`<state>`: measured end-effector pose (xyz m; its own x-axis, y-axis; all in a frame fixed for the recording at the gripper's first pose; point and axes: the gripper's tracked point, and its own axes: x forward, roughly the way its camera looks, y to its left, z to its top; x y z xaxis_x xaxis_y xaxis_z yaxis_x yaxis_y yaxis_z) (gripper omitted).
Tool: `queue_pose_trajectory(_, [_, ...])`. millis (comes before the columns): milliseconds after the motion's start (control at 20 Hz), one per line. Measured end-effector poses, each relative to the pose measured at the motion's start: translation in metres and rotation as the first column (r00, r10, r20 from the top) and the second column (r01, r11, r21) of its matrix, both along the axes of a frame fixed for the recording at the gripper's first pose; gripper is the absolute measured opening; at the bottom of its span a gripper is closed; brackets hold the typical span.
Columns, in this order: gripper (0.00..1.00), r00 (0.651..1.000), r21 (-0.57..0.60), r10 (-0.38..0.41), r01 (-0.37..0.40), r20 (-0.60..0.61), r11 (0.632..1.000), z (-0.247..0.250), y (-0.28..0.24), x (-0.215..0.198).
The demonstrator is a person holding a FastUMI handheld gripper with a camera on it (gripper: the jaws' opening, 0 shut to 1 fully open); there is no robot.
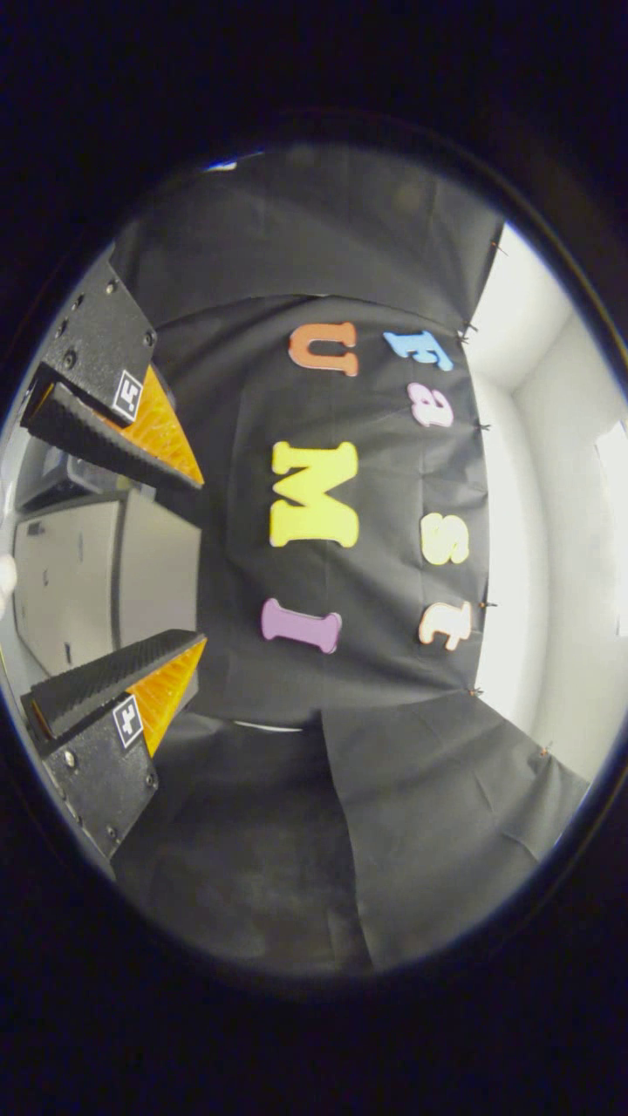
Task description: Put the clothes into the washing machine and then close the washing machine lid.
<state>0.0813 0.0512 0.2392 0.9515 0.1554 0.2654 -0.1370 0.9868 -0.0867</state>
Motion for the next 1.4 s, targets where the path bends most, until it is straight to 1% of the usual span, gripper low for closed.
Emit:
queue_pose_trajectory(50, [0.99,1.000,0.003,-0.010,0.010,-0.004,1.000,-0.020,-0.020,-0.003])
queue_pose_trajectory(100, [0.99,1.000,0.015,-0.024,0.024,-0.006,1.000,-0.045,-0.031,0.007])
queue_pose_trajectory(150, [0.99,0.999,0.033,-0.040,0.040,-0.021,0.999,-0.062,-0.052,0.002])
queue_pose_trajectory(250, [0.99,0.995,0.047,-0.024,0.029,-0.093,0.998,-0.112,-0.074,-0.008])
queue_pose_trajectory(300, [0.99,0.994,0.050,-0.023,0.028,-0.105,0.998,-0.130,-0.085,-0.016])
queue_pose_trajectory(450, [0.99,0.987,0.063,-0.020,0.031,-0.157,0.998,-0.169,-0.106,-0.030])
queue_pose_trajectory(600, [0.99,0.978,0.085,-0.024,0.042,-0.209,0.995,-0.203,-0.122,-0.030])
queue_pose_trajectory(750, [0.99,0.976,0.055,-0.060,0.074,-0.210,0.996,-0.219,-0.134,-0.027])
queue_pose_trajectory(900, [0.99,0.975,0.052,-0.077,0.089,-0.210,0.995,-0.219,-0.143,-0.023])
queue_pose_trajectory(1200, [0.99,0.964,0.078,-0.080,0.103,-0.252,0.992,-0.235,-0.146,-0.017])
queue_pose_trajectory(1400, [0.99,0.963,0.053,-0.104,0.121,-0.250,0.991,-0.242,-0.148,-0.017])
